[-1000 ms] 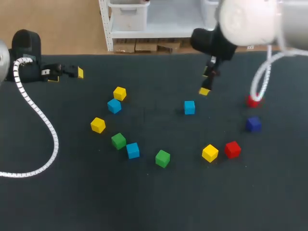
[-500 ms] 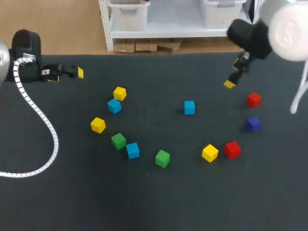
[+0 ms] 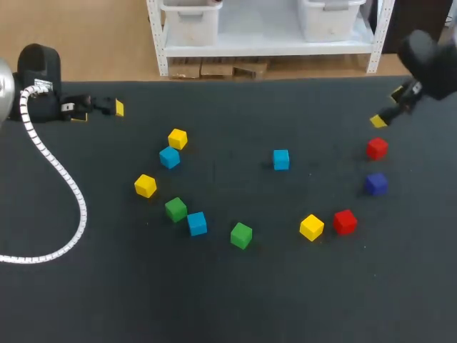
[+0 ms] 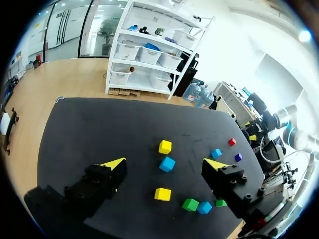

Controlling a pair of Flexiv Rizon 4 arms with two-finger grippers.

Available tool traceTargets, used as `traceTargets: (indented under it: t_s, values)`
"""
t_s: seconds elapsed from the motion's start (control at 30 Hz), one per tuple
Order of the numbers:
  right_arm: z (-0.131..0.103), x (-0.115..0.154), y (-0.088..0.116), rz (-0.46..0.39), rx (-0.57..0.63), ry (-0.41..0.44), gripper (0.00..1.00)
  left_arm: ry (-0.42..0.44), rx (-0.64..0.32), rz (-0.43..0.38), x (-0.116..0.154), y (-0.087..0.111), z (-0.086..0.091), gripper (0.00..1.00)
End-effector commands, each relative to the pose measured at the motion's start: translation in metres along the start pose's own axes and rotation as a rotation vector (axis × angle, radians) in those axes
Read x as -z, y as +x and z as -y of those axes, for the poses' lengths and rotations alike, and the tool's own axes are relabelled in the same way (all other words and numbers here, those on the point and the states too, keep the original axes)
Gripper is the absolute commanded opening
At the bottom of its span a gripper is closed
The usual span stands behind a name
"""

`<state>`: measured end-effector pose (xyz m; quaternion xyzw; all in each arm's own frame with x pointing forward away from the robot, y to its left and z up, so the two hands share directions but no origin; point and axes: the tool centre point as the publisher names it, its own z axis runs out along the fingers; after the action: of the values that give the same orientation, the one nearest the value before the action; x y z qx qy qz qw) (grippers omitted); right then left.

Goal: Place the blue cubes, place green cubes on the blue cubes, place the yellow cubes on the green cubes, then place the red cubes on the yellow cubes, and place purple cube on the red cubes.

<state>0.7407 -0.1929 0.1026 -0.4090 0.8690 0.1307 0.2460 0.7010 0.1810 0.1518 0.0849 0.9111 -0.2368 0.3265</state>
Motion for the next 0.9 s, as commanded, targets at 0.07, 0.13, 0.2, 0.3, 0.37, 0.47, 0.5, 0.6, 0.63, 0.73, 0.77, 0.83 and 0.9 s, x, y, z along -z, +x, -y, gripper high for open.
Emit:
traceTargets:
  t_s: [0.07, 0.13, 0.2, 0.3, 0.37, 0.47, 0.5, 0.6, 0.63, 0.73, 0.77, 0.83, 0.9]
  values:
    - [-0.001, 0.010, 0.018, 0.096, -0.030, 0.040, 1.00, 0.011, -0.003, 0.006, 0.000, 0.001, -0.003, 1.00]
    - [0.001, 0.011, 0.022, 0.071, -0.035, 0.059, 1.00, 0.011, -0.003, 0.006, 0.000, 0.001, -0.003, 1.00]
    - [0.003, 0.011, 0.026, 0.086, -0.053, 0.138, 1.00, 0.011, -0.003, 0.006, 0.000, 0.001, -0.003, 1.00]
    - [0.008, 0.013, 0.031, 0.156, -0.053, 0.178, 1.00, 0.011, -0.003, 0.006, 0.000, 0.001, -0.003, 1.00]
    - [0.012, 0.016, 0.034, 0.194, -0.063, 0.220, 1.00, 0.011, -0.003, 0.006, 0.000, 0.001, -0.003, 1.00]
    - [0.020, 0.014, 0.036, 0.211, -0.070, 0.205, 1.00, 0.011, -0.003, 0.006, 0.000, 0.001, -0.003, 1.00]
    - [0.022, 0.013, 0.036, 0.212, -0.071, 0.206, 1.00, 0.011, -0.003, 0.006, 0.000, 0.001, -0.003, 1.00]
    - [0.023, 0.007, 0.035, 0.213, -0.074, 0.198, 1.00, 0.011, -0.003, 0.006, 0.000, 0.001, -0.003, 1.00]
    - [0.023, 0.005, 0.034, 0.212, -0.073, 0.197, 1.00, 0.011, -0.003, 0.006, 0.000, 0.001, -0.003, 1.00]
    - [0.021, 0.004, 0.031, 0.210, -0.069, 0.196, 1.00, 0.011, -0.003, 0.006, 0.000, 0.001, -0.003, 1.00]
    - [0.020, 0.004, 0.030, 0.210, -0.068, 0.196, 1.00, 0.011, -0.003, 0.006, 0.000, 0.001, -0.003, 1.00]
    - [0.018, 0.005, 0.028, 0.214, -0.062, 0.195, 1.00, 0.011, -0.003, 0.006, 0.000, 0.001, -0.003, 1.00]
    - [0.018, 0.005, 0.028, 0.214, -0.062, 0.195, 1.00, 0.011, -0.003, 0.006, 0.000, 0.001, -0.003, 1.00]
